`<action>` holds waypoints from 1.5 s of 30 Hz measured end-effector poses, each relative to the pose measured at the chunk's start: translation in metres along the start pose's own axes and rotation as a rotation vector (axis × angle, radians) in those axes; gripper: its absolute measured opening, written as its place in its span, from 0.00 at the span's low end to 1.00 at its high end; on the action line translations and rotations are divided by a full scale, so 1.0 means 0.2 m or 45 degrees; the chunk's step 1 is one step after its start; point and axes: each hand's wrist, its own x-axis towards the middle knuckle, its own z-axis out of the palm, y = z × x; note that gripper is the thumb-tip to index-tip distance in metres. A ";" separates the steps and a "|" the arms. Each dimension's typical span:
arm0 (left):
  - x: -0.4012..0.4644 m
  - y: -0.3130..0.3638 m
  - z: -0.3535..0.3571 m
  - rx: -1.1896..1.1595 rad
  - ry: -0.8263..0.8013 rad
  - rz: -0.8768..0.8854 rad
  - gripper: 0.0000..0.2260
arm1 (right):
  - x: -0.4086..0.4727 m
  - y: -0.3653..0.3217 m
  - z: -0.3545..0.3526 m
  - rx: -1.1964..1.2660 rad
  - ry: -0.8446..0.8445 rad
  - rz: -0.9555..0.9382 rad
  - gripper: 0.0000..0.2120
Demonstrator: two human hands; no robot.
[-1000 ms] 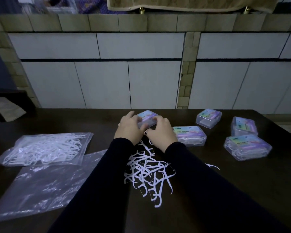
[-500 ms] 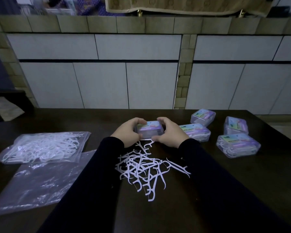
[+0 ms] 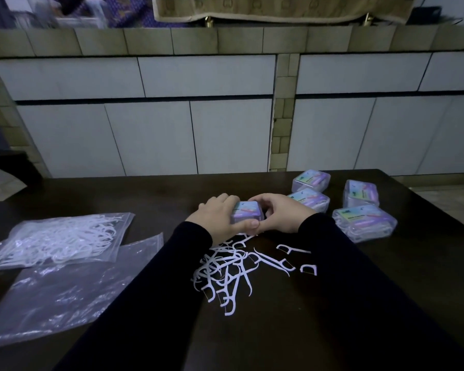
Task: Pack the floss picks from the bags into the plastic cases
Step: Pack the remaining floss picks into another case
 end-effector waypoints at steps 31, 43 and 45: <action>0.11 -0.13 -0.01 -0.679 0.550 -0.698 0.04 | -0.01 -0.01 0.12 -0.030 0.282 0.158 0.23; -0.15 -0.11 -0.21 -0.242 0.240 -0.336 0.12 | -0.15 -0.17 0.03 -0.288 0.389 0.048 0.12; -0.23 -0.10 -0.27 -0.209 -0.076 -0.269 0.18 | -0.19 -0.23 0.02 -0.335 0.250 -0.088 0.08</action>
